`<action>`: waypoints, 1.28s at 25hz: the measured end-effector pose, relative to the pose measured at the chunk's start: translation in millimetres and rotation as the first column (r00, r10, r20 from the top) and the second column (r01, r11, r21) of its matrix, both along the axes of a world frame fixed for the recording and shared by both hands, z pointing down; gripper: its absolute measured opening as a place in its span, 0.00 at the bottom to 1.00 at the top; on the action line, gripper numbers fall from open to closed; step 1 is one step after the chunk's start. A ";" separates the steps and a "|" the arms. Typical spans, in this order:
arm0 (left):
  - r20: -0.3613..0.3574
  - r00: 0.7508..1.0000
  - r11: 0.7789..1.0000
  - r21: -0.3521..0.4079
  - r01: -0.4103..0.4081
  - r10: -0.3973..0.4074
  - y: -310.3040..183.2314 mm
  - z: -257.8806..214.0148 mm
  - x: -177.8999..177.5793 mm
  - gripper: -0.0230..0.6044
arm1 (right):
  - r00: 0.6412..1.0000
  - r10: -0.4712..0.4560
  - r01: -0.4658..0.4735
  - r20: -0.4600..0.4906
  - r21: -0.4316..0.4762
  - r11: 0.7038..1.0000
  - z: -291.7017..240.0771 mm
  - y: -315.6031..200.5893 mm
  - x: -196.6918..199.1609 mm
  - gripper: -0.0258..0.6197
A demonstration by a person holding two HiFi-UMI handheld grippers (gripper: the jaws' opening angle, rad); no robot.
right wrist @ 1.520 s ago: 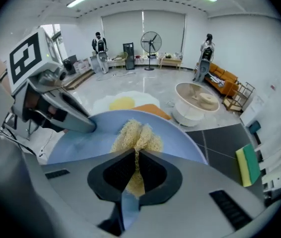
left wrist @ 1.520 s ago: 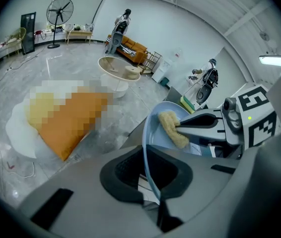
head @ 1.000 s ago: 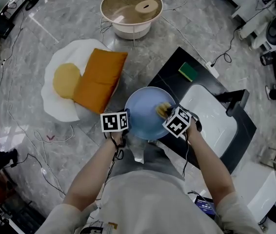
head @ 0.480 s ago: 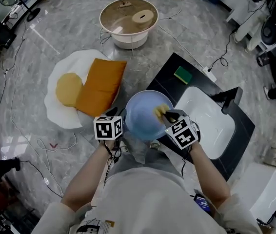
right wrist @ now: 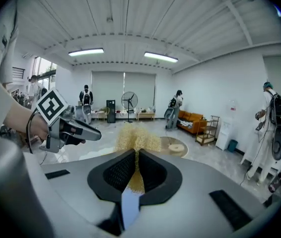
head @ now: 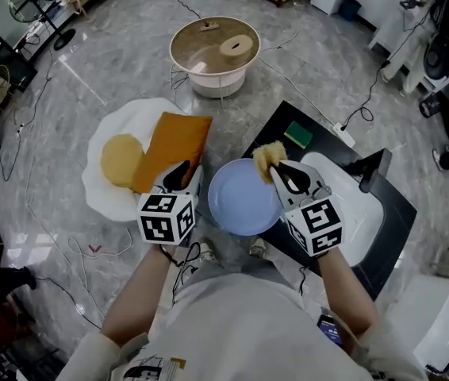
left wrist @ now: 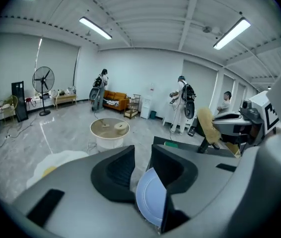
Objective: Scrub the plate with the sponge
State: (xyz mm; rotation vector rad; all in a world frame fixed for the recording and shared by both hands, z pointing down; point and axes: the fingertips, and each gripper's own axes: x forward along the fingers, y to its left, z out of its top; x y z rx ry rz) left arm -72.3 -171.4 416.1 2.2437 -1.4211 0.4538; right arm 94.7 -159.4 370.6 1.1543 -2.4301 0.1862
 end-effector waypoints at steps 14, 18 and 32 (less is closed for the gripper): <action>0.112 0.993 0.883 0.468 -0.021 -0.035 0.2 -166.8 -4.5 0.15 | 0.992 -0.015 -0.029 0.123 0.350 0.936 -163.2 10.8 7.2 0.11; 0.095 0.993 0.829 0.560 0.003 -0.068 4.6 -199.1 -13.7 0.13 | 0.989 -0.035 -0.026 0.146 0.395 0.918 -189.2 20.8 4.1 0.11; 0.148 0.984 0.732 0.681 -0.030 -0.096 37.3 -243.0 -14.7 0.09 | 0.966 -0.110 -0.002 0.236 0.431 0.902 -219.3 54.1 -6.9 0.11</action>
